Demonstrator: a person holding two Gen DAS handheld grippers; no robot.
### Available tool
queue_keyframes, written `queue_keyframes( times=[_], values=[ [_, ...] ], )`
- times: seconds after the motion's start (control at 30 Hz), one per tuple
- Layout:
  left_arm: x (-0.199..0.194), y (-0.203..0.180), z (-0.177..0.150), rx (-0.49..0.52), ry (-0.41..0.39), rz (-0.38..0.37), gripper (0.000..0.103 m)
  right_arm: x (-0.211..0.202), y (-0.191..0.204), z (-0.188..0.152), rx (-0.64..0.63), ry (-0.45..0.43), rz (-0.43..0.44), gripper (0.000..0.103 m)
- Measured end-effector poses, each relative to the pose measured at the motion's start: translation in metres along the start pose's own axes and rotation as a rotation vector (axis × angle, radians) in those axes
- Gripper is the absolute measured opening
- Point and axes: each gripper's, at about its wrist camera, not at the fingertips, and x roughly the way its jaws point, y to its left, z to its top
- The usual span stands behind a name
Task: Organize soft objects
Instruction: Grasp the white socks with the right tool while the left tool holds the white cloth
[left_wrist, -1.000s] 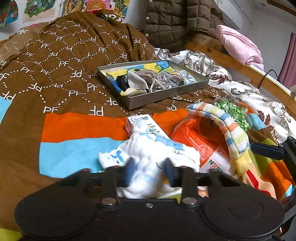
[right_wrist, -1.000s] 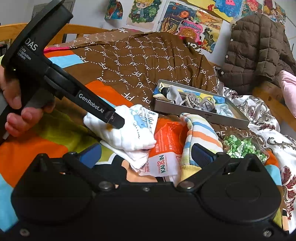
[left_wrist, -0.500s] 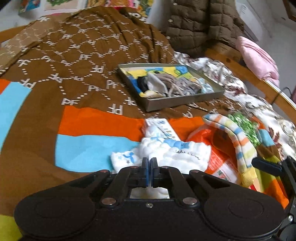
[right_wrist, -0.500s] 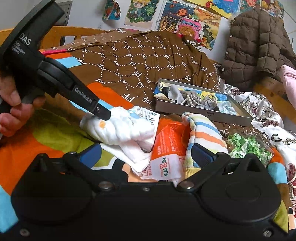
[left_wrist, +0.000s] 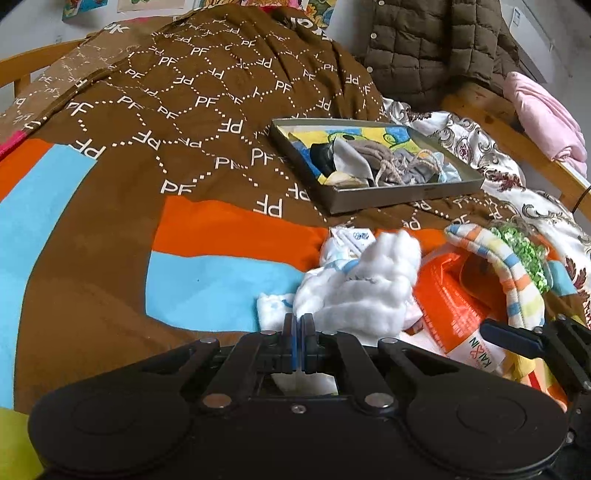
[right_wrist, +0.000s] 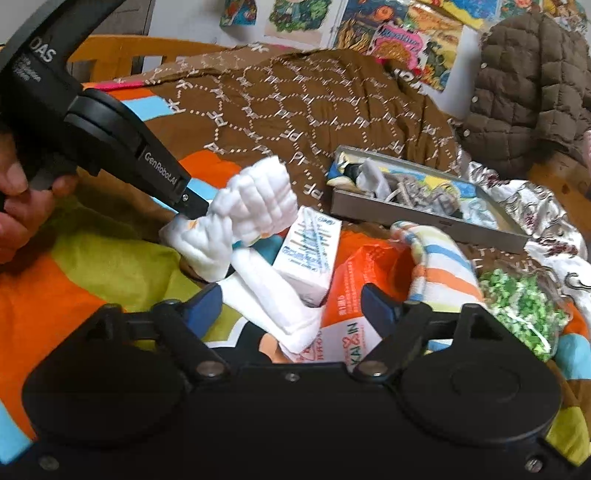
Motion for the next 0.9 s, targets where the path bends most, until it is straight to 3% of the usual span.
queue_keyframes(
  times=[0.17, 0.3, 0.5, 0.83, 0.9],
  values=[
    [0.002, 0.002, -0.002, 0.000, 0.011, -0.027, 0.001, 0.017, 0.005, 0.002, -0.016, 0.041, 0.032, 0.067],
    [0.006, 0.003, -0.003, -0.006, 0.023, -0.056, 0.005, 0.027, 0.004, 0.003, -0.016, 0.063, 0.033, 0.058],
    [0.013, 0.011, -0.003, -0.060, 0.046, -0.114, 0.009, 0.041, 0.005, 0.003, 0.002, 0.092, 0.043, 0.056],
    [0.022, 0.013, -0.006, -0.041, 0.075, -0.134, 0.014, 0.050, -0.005, -0.001, 0.067, 0.115, 0.077, 0.055],
    [0.024, 0.012, -0.007, -0.029, 0.079, -0.142, 0.014, 0.051, -0.007, -0.002, 0.082, 0.118, 0.095, 0.048]
  ],
)
